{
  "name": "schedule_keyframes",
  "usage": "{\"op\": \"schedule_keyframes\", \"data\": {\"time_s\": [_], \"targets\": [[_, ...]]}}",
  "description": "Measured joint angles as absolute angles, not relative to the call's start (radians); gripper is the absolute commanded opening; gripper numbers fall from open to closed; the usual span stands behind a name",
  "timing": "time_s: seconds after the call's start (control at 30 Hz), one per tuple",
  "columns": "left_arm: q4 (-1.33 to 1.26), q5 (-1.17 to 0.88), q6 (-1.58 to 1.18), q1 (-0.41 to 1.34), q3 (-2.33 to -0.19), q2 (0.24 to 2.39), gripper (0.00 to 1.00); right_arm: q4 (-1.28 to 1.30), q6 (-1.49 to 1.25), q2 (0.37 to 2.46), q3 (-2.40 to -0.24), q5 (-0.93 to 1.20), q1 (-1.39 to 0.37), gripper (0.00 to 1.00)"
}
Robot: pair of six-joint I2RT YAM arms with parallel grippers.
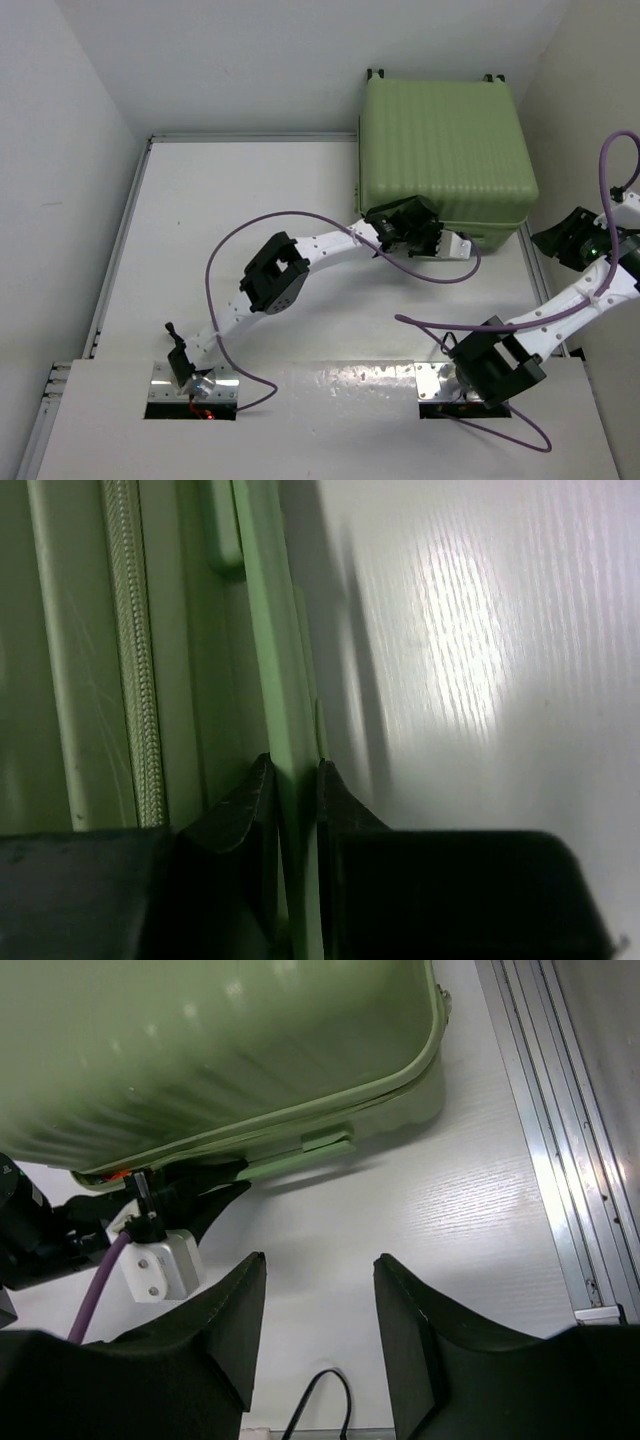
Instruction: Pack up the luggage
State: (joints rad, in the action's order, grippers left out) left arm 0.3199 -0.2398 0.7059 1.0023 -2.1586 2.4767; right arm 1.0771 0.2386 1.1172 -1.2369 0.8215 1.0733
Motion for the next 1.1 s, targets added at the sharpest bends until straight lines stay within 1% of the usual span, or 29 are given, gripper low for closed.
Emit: {"op": "schedule_keyframes", "data": {"time_s": [0.07, 0.13, 0.2, 0.27, 0.4, 0.5, 0.53, 0.63, 0.77, 0.9, 0.97, 1.1], "targets": [[0.301, -0.247, 0.689, 0.992, -2.099, 2.444, 0.00, 1.076, 0.240, 1.114, -1.237, 0.823, 1.073, 0.47], [0.268, -0.258, 0.667, 0.968, -1.994, 2.386, 0.00, 1.073, 0.240, 1.108, -1.236, 0.825, 1.073, 0.47], [0.213, -0.289, 0.641, 0.929, -1.861, 2.308, 0.00, 1.064, 0.243, 1.095, -1.225, 0.835, 1.073, 0.46], [0.150, -0.309, 0.615, 0.890, -1.678, 2.202, 0.00, 1.057, 0.255, 1.081, -1.201, 0.855, 1.074, 0.46], [0.136, -0.315, 0.564, 0.793, -1.371, 1.979, 0.00, 1.068, 0.322, 1.066, -1.138, 0.896, 1.065, 0.45], [0.135, -0.332, 0.545, 0.728, -1.224, 1.865, 0.00, 1.112, 0.414, 1.059, -1.085, 0.912, 1.020, 0.45], [0.129, -0.339, 0.537, 0.714, -1.190, 1.838, 0.00, 1.123, 0.458, 1.050, -1.058, 0.921, 0.991, 0.45], [0.085, -0.352, 0.505, 0.694, -1.112, 1.787, 0.00, 1.151, 0.551, 1.007, -0.967, 0.935, 0.924, 0.50], [0.050, -0.357, 0.460, 0.685, -1.059, 1.751, 0.00, 1.124, 0.613, 0.979, -0.858, 0.933, 0.773, 0.53], [0.024, -0.359, 0.443, 0.685, -1.024, 1.726, 0.00, 0.956, 0.597, 0.958, -0.716, 0.933, 0.611, 0.53], [0.017, -0.358, 0.440, 0.685, -1.008, 1.713, 0.00, 0.860, 0.583, 0.945, -0.646, 0.934, 0.559, 0.49], [0.019, -0.360, 0.440, 0.685, -0.989, 1.697, 0.00, 0.721, 0.608, 0.987, -0.568, 0.953, 0.525, 0.48]]}}
